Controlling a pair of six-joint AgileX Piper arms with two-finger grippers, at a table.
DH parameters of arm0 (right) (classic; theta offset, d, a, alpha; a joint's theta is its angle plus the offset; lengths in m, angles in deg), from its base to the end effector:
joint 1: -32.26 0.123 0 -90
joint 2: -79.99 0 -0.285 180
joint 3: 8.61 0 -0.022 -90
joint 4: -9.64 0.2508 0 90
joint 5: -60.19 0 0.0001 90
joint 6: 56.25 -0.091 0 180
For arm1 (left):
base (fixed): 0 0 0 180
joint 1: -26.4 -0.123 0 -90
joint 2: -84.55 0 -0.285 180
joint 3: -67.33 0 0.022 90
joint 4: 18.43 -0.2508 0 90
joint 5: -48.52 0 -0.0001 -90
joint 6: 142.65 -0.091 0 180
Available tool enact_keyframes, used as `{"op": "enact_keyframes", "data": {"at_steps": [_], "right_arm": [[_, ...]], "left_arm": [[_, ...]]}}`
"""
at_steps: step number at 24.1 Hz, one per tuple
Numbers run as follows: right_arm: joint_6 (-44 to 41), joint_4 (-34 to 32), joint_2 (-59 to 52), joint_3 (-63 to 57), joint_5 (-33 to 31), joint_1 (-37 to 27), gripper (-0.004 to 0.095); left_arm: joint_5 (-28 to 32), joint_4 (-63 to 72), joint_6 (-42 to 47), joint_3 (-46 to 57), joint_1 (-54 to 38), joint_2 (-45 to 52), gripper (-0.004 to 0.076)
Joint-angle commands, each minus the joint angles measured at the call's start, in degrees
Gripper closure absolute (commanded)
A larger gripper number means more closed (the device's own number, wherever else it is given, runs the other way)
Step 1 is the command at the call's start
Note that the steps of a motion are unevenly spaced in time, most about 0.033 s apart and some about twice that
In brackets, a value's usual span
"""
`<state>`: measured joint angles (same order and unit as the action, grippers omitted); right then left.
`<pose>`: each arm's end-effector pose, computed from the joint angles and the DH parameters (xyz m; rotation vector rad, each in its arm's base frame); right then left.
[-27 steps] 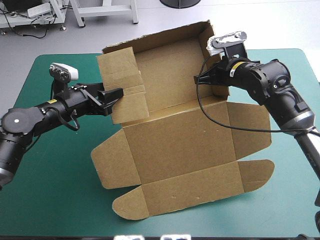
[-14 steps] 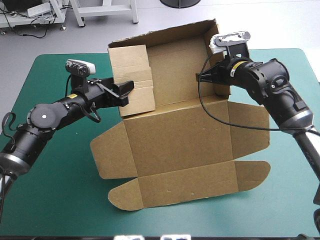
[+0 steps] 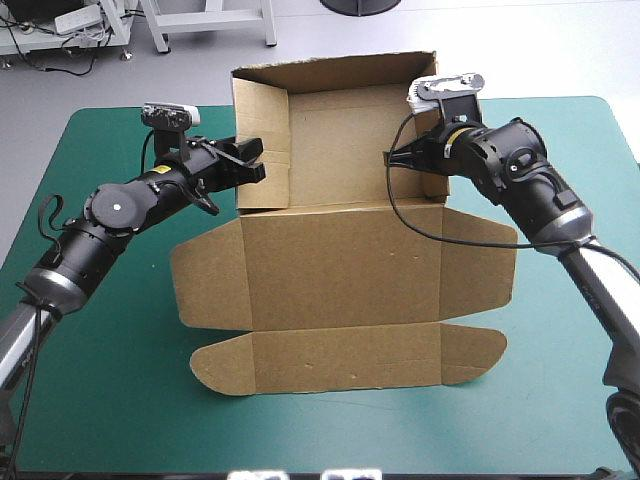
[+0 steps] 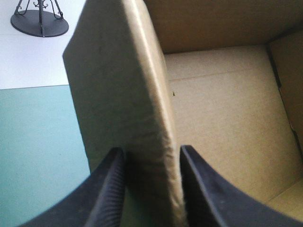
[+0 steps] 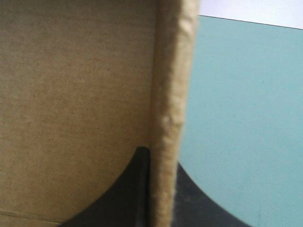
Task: Fold the box
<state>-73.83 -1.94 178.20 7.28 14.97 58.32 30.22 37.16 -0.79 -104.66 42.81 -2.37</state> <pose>0.3275 0.1457 0.4062 -0.2430 2.2009 0.1851 0.3013 -0.1134 0.3844 0.1932 1.8700 -0.6341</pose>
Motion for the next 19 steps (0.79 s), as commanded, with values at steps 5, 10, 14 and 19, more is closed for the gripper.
{"op": "enact_keyframes", "data": {"at_steps": [5, 10, 14, 19], "right_arm": [[2.13, 1.23, -1.29, 1.89, 2.77, 1.18, 0.0927], [2.35, 0.98, -0.34, 1.89, 2.22, 1.79, 0.0927], [2.35, 1.07, 0.46, 1.89, 3.05, 2.42, 0.0927], [1.65, 1.50, 0.55, 1.89, 3.69, 2.42, 0.0928]], "left_arm": [[-7.16, -12.46, 12.45, -5.35, 1.02, -0.64, 0.0500], [-10.43, -21.91, 20.94, -7.02, 1.06, -0.78, 0.0500], [-15.50, -33.87, 29.67, -9.57, 1.71, -0.78, 0.0500], [-21.45, -46.79, 38.46, -11.93, 3.60, -0.78, 0.0500]]}}
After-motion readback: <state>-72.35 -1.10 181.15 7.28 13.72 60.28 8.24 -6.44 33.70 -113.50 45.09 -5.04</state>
